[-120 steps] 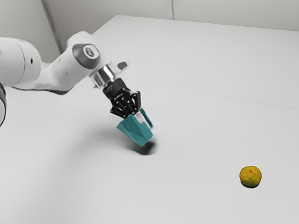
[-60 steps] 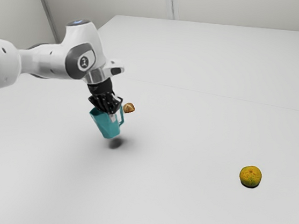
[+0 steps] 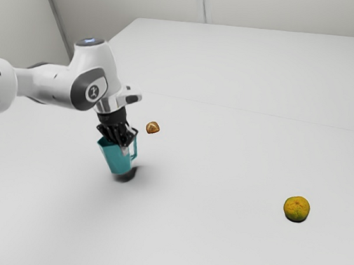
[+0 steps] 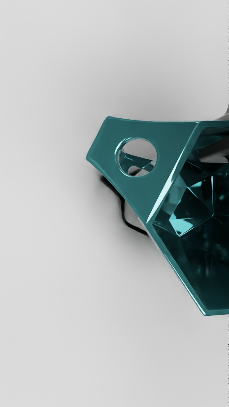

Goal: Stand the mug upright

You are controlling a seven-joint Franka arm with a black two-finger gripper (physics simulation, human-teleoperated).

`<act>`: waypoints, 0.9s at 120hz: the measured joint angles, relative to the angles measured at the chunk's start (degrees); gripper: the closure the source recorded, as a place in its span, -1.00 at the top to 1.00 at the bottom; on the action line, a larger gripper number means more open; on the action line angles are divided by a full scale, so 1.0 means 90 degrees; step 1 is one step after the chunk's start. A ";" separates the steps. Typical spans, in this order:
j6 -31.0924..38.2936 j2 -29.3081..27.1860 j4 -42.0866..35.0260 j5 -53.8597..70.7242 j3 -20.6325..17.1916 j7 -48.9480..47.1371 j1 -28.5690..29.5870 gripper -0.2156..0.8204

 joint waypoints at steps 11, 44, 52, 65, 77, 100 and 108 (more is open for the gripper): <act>0.0029 0.0078 -0.0057 0.0006 0.0000 -0.0053 0.0001 -0.93; 0.0122 0.0258 -0.0087 0.0019 0.0000 -0.0177 0.0005 -0.92; 0.0113 0.0241 -0.0091 -0.0003 -0.0001 -0.0184 0.0004 -0.63; 0.0090 0.0184 -0.0090 -0.0025 -0.0002 -0.0192 0.0004 -0.18; 0.0071 0.0066 -0.0089 -0.0032 -0.0002 -0.0190 0.0004 0.11; -0.0019 -0.0264 -0.0051 -0.0034 -0.0002 -0.0172 0.0004 0.39; -0.0158 -0.0418 0.0026 -0.0038 0.0001 -0.0166 0.0001 0.44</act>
